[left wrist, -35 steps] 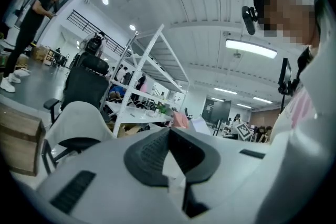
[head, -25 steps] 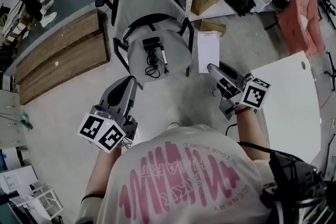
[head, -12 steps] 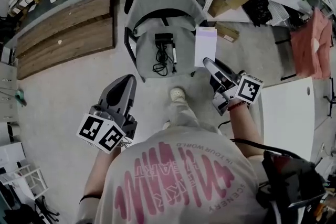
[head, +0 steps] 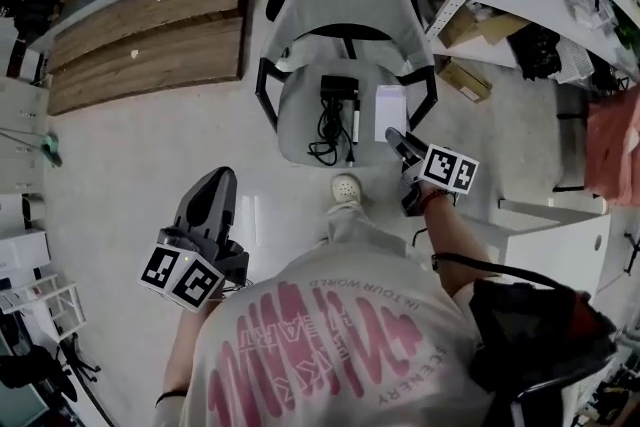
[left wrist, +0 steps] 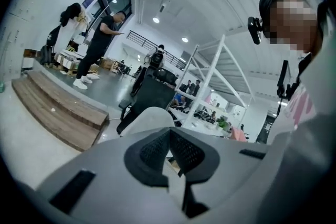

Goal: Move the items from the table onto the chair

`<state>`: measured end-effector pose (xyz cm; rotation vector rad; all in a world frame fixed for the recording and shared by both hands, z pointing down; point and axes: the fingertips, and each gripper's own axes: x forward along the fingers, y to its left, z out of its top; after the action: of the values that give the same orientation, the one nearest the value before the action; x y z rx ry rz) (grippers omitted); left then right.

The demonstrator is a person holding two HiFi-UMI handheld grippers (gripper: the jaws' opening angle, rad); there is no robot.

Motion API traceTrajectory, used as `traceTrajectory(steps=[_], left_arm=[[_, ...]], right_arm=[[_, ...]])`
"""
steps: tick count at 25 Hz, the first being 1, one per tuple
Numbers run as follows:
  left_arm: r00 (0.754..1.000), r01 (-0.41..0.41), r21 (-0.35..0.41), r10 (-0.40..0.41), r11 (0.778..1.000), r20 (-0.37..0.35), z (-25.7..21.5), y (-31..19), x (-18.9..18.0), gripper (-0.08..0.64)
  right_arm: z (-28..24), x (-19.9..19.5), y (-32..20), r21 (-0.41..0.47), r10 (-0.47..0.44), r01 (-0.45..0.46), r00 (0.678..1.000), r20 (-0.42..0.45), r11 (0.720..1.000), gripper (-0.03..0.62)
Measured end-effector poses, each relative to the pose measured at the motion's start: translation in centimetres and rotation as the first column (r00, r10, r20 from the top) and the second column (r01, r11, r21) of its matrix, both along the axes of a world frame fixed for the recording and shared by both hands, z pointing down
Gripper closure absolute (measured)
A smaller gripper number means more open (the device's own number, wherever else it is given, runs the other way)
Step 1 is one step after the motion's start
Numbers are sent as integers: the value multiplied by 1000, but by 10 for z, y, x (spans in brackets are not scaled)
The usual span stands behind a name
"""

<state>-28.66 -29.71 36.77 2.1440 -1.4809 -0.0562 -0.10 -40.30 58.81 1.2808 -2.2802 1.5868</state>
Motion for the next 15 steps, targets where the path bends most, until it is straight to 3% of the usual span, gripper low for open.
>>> traceTrajectory(steps=[3, 7, 10, 15], left_arm=[[998, 59, -48, -59, 997, 12, 9, -12, -12, 551], [996, 83, -69, -82, 994, 18, 11, -23, -15, 551], [994, 113, -129, -111, 985, 23, 23, -33, -17, 551], [984, 177, -189, -178, 966, 15, 39, -50, -19, 551]], right_arm=[[62, 2, -6, -125, -61, 45, 990, -127, 991, 401], [120, 9, 0, -288, -136, 61, 959, -249, 956, 402], [149, 14, -1, -375, -150, 34, 947, -284, 926, 400], [175, 18, -13, -444, -126, -16, 949, -288, 896, 401]])
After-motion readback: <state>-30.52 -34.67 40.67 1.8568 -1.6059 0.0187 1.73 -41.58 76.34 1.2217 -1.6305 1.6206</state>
